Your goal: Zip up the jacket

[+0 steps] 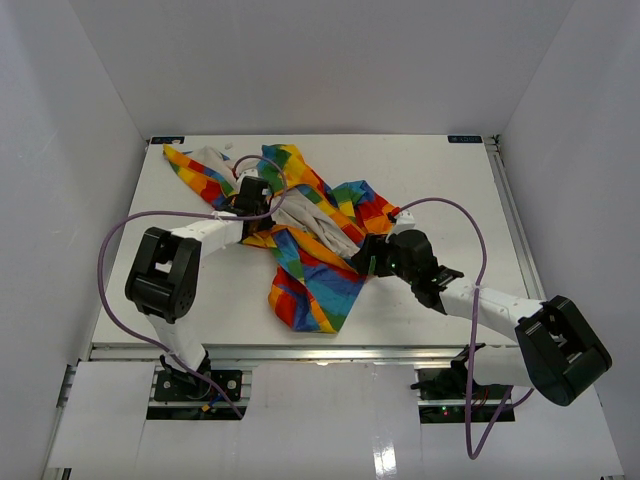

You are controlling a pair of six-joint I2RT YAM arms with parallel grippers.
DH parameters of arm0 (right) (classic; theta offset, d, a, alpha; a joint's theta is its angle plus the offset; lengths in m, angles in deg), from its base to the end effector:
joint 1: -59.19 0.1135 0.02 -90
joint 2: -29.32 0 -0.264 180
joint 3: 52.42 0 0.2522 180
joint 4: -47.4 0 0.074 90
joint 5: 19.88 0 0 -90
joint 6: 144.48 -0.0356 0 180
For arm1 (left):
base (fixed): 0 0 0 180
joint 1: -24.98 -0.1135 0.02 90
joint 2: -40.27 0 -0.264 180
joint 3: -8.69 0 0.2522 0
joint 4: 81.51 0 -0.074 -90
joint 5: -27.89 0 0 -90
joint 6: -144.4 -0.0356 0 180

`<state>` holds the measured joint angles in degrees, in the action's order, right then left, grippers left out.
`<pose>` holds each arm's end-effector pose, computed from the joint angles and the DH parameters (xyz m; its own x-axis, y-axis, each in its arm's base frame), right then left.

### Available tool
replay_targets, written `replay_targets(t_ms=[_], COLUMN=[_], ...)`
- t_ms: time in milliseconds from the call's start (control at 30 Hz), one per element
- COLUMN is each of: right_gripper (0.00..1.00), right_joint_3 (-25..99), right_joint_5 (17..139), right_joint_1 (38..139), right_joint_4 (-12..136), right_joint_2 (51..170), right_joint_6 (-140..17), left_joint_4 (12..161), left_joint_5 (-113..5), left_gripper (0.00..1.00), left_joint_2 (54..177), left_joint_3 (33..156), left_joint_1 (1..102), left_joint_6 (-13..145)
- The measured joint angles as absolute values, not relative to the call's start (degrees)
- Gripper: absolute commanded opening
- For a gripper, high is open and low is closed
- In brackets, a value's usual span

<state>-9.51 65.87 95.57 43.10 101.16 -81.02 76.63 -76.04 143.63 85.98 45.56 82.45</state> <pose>0.2093 0.1509 0.1967 -0.5402 0.1555 -0.8270 -0.3307 0.8645 0.3785 0.3590 -0.1256 0.1789 -0.7027 -0.2237 -0.6754 -0.1590 0.9747 -0.1574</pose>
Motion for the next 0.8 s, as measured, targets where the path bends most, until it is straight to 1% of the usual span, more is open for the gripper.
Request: replay_targets(t_ms=[100,133,367,533,633,800], right_gripper=[0.80,0.80,0.80,0.80,0.81,0.82], right_joint_3=[-9.5,-9.5,-9.5,-9.5,-9.5,-9.5], right_joint_5=[65.9,66.0,66.1,66.0,65.7,64.6], right_joint_1=[95.6,95.6,95.5,95.6,95.6,95.6], right_joint_4=[43.1,43.1,43.1,43.1,43.3,44.5], right_joint_2=[101.1,101.0,100.1,100.1,100.5,101.6], right_joint_6=[-81.0,-81.0,-81.0,-81.1,-81.4,-82.4], left_joint_4=[75.5,75.3,74.7,74.8,75.6,77.4], left_joint_5=[-77.3,-77.5,-77.0,-73.6,-71.5,-70.0], left_gripper=[0.02,0.01,0.00,0.00,0.00,0.00], left_joint_2=[142.2,141.9,137.4,125.8,119.8,114.0], left_joint_3=[84.7,84.6,81.3,75.0,73.0,68.0], left_joint_1=[45.6,45.6,45.7,46.7,49.1,55.7], left_joint_6=[82.3,82.2,82.6,83.7,84.3,85.6])
